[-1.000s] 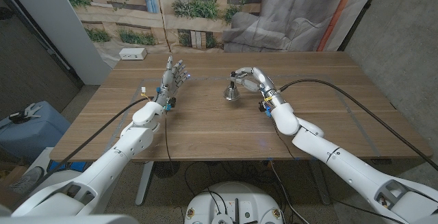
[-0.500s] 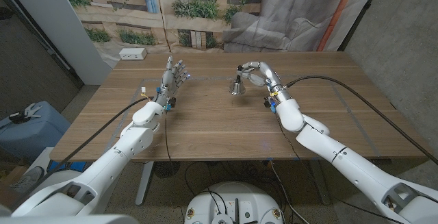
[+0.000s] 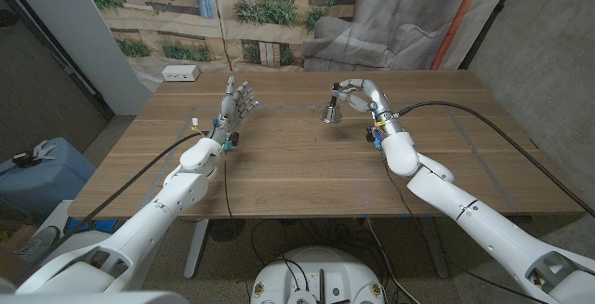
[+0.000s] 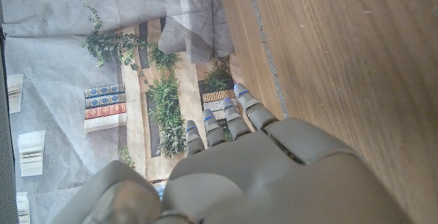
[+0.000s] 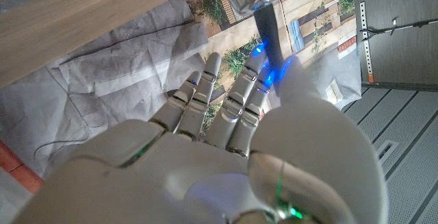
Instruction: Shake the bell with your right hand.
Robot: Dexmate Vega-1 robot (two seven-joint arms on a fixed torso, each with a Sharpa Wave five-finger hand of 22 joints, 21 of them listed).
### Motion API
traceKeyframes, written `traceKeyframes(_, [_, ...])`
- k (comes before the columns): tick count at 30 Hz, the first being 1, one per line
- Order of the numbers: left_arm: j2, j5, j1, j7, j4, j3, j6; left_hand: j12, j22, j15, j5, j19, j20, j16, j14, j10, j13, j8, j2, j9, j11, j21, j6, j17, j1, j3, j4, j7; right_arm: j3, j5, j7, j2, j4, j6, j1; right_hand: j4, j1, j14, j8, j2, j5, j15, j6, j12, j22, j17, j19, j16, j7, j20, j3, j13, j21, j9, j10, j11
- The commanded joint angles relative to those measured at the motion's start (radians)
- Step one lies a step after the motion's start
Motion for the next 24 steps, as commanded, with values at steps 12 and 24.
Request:
traceKeyframes(12, [0.000, 0.000, 0.000, 0.000, 0.000, 0.000, 0.000, 0.006, 0.006, -0.096, 0.006, 0.008, -0.002, 0.006, 0.006, 0.004, 0.005, 0.006, 0.008, 0.004, -0.005, 0.007, 0.000, 0.005, -0.001, 0.001, 0.007, -0.006, 0.031, 0.047, -0.015, -0.015, -0.002, -0.040, -0.002, 0.000, 0.005, 0.012, 0.005, 0.005, 0.007, -0.161, 0.034, 0.004, 0.005, 0.003, 0.018, -0.003, -0.023, -0.068, -0.003, 0.006, 0.007, 0.003, 0.016, -0.001])
traceKeyframes(24, [0.000, 0.000, 0.000, 0.000, 0.000, 0.000, 0.000, 0.005, 0.006, -0.098, 0.006, 0.008, -0.002, 0.006, 0.006, 0.002, 0.005, 0.006, 0.008, 0.004, -0.006, 0.007, 0.000, 0.005, -0.001, 0.002, 0.007, -0.006, 0.001, -0.071, -0.107, -0.017, 0.072, 0.059, 0.026, -0.001, 0.013, 0.017, 0.006, 0.006, 0.008, -0.165, 0.039, 0.005, 0.005, 0.004, 0.020, -0.003, -0.020, -0.070, -0.004, 0.010, 0.005, 0.003, 0.021, -0.001])
